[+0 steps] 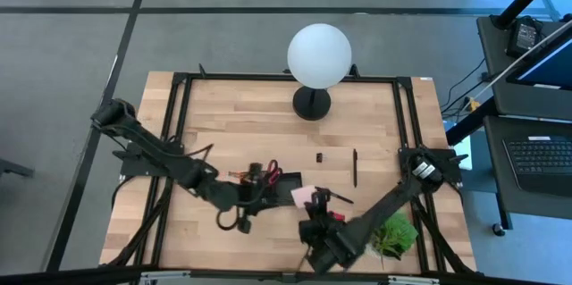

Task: Pick and place office supplies into organizer
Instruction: Put the pink sticky notes into the black desk organizer

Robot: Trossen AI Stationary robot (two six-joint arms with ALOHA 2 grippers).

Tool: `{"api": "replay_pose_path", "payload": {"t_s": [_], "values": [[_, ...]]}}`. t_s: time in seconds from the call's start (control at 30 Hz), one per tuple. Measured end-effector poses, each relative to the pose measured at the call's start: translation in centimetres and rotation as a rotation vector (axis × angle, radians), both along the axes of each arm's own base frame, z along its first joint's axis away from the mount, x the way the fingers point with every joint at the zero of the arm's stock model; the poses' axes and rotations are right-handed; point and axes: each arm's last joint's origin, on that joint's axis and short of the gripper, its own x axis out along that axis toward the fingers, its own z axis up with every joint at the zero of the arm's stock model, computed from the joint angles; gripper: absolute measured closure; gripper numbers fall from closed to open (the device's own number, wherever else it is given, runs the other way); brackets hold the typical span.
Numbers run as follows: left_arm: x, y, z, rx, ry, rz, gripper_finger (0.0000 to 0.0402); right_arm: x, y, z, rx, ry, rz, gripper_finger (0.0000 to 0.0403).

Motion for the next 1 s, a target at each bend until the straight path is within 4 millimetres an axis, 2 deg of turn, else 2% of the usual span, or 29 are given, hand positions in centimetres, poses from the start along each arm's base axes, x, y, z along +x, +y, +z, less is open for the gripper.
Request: {"api": "replay_pose_path", "payload": {"t_s": [0.27, 0.57, 0.77, 1.0], "values": [[-4.5, 2.2, -2.3, -0.09, -0.033, 0.097, 0.0296, 3.5, -3.1, -0.9, -0.003, -0.056, -0.007, 0.0393], [-8.5, 4.8, -3.8, -0.153, -0.131, 0.133, 0.0296, 5.5, -5.6, -1.4, 0.076, -0.045, -0.033, 0.0393], [-10.2, 6.1, -5.7, -0.152, -0.149, 0.235, 0.0296, 6.3, -6.8, -1.5, 0.149, -0.035, -0.049, 0.0393], [-10.8, 6.5, -6.6, -0.158, -0.165, 0.248, 0.0296, 6.0, -7.3, -3.1, 0.183, -0.013, -0.072, 0.0393]]}}
